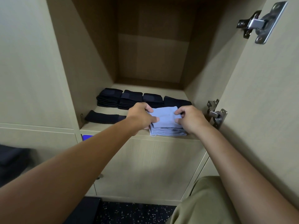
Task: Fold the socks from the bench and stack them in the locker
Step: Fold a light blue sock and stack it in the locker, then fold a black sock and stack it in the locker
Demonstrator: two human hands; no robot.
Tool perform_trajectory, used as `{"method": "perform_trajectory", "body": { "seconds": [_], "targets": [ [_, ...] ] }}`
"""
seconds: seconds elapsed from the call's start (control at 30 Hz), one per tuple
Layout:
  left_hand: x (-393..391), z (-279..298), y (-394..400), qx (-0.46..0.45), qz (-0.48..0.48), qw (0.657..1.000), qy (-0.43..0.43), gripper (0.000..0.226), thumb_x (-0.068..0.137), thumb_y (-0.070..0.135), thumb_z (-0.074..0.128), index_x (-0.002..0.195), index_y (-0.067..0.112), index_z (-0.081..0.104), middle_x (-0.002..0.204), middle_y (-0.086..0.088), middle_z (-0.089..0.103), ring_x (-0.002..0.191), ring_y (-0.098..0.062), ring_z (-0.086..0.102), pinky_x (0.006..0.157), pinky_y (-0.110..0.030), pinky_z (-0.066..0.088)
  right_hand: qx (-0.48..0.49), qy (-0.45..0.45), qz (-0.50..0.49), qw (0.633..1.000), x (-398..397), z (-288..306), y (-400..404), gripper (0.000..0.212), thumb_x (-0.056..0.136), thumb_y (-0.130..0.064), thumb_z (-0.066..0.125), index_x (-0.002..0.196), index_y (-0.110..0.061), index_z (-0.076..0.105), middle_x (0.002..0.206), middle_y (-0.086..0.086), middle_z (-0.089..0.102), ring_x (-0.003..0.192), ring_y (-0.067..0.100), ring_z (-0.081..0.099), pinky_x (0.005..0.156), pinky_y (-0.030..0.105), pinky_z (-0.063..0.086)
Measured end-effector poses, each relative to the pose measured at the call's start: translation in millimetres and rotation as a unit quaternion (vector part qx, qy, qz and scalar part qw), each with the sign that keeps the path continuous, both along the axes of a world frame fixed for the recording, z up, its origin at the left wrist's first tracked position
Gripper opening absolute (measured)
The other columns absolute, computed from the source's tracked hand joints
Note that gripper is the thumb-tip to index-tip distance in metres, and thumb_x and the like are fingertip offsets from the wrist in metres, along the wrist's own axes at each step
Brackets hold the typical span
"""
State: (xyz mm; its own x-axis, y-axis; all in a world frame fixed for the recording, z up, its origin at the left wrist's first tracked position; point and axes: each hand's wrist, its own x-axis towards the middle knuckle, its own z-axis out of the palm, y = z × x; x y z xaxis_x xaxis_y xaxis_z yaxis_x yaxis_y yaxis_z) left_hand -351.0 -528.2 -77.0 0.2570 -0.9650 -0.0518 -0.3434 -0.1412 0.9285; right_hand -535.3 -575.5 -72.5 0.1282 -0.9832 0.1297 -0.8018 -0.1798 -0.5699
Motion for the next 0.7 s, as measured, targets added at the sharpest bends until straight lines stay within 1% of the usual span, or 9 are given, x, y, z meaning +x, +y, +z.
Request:
{"method": "perform_trajectory", "body": {
  "seconds": [0.03, 0.07, 0.13, 0.2, 0.33, 0.43, 0.53, 0.63, 0.7],
  "targets": [
    [-0.4, -1.1, -0.4, -0.002, 0.003, 1.0, -0.01, 0.033, 0.083, 0.012, 0.085, 0.111, 0.012, 0.066, 0.102, -0.009, 0.063, 0.092, -0.032, 0.073, 0.079, -0.044, 0.065, 0.0, 0.012, 0.0, 1.0, 0.0, 0.1, -0.1, 0.03, 0.094, -0.014, 0.068, 0.123, -0.019, 0.067, 0.127, 0.011, 0.058, 0.106, 0.025, 0.057, 0.073, 0.022, 0.041],
    [-0.7, -2.1, -1.1, -0.004, 0.006, 1.0, -0.019, 0.033, 0.084, 0.013, 0.084, 0.111, 0.013, 0.066, 0.103, -0.01, 0.065, 0.091, -0.032, 0.074, 0.079, -0.045, 0.064, 0.002, 0.021, -0.002, 1.0, 0.0, 0.2, 0.2, 0.03, 0.094, -0.015, 0.068, 0.124, -0.019, 0.066, 0.129, 0.012, 0.058, 0.109, 0.025, 0.057, 0.077, 0.023, 0.039],
    [-1.6, -3.6, -3.6, -0.01, 0.012, 0.999, -0.033, 0.033, 0.085, 0.014, 0.083, 0.113, 0.016, 0.065, 0.107, -0.011, 0.067, 0.091, -0.031, 0.074, 0.08, -0.046, 0.064, 0.009, 0.029, -0.008, 1.0, 0.0, 0.7, 0.9, 0.031, 0.094, -0.018, 0.07, 0.124, -0.019, 0.065, 0.131, 0.012, 0.057, 0.103, 0.024, 0.057, 0.077, 0.023, 0.039],
    [-2.2, -3.9, -6.0, -0.015, 0.011, 0.999, -0.048, 0.038, 0.086, 0.015, 0.081, 0.12, 0.018, 0.064, 0.109, -0.011, 0.069, 0.091, -0.029, 0.074, 0.082, -0.046, 0.063, 0.013, 0.031, -0.014, 0.999, -0.7, 0.8, 1.4, 0.032, 0.093, -0.02, 0.071, 0.124, -0.018, 0.064, 0.131, 0.011, 0.056, 0.096, 0.021, 0.053, 0.077, 0.023, 0.038],
    [-3.0, -3.6, -9.4, -0.018, 0.025, 0.997, -0.067, 0.053, 0.087, 0.02, 0.081, 0.134, 0.013, 0.057, 0.116, -0.01, 0.068, 0.101, -0.028, 0.069, 0.09, -0.042, 0.06, 0.013, 0.018, -0.025, 0.999, -1.2, -0.3, 0.9, 0.032, 0.091, -0.022, 0.073, 0.122, -0.017, 0.064, 0.133, 0.007, 0.055, 0.097, 0.018, 0.049, 0.081, 0.022, 0.038],
    [-2.3, -5.4, -10.4, -0.018, 0.034, 0.997, -0.066, 0.051, 0.086, 0.023, 0.082, 0.13, 0.009, 0.06, 0.116, -0.01, 0.068, 0.103, -0.027, 0.068, 0.092, -0.043, 0.059, 0.012, 0.011, -0.028, 0.999, -1.3, -1.8, 0.1, 0.03, 0.091, -0.023, 0.072, 0.119, -0.018, 0.064, 0.131, 0.007, 0.056, 0.096, 0.019, 0.051, 0.08, 0.023, 0.038],
    [2.2, -3.0, -6.9, -0.031, 0.036, 0.997, -0.056, 0.043, 0.087, 0.025, 0.08, 0.123, 0.011, 0.063, 0.106, -0.008, 0.071, 0.095, -0.026, 0.071, 0.089, -0.043, 0.061, -0.019, 0.005, -0.029, 0.999, -0.5, -1.7, -1.1, 0.027, 0.092, -0.025, 0.069, 0.118, -0.02, 0.065, 0.127, 0.008, 0.057, 0.099, 0.021, 0.056, 0.084, 0.026, 0.041],
    [11.8, 6.7, 3.0, -0.057, 0.038, 0.993, -0.098, 0.03, 0.089, 0.03, 0.077, 0.112, 0.015, 0.066, 0.101, 0.0, 0.072, 0.092, -0.021, 0.069, 0.086, -0.039, 0.06, -0.062, -0.001, -0.024, 0.998, 2.8, 0.4, -0.5, 0.023, 0.091, -0.026, 0.069, 0.113, -0.021, 0.066, 0.123, 0.007, 0.059, 0.102, 0.022, 0.057, 0.081, 0.026, 0.04],
    [19.7, 15.3, 15.2, -0.074, 0.029, 0.988, -0.129, 0.023, 0.091, 0.03, 0.075, 0.109, 0.018, 0.066, 0.095, 0.006, 0.073, 0.089, -0.016, 0.068, 0.078, -0.033, 0.058, -0.08, -0.001, -0.01, 0.997, 6.8, 2.6, 2.3, 0.018, 0.09, -0.027, 0.071, 0.107, -0.022, 0.068, 0.118, 0.007, 0.062, 0.106, 0.024, 0.059, 0.08, 0.028, 0.044]
  ]
}}
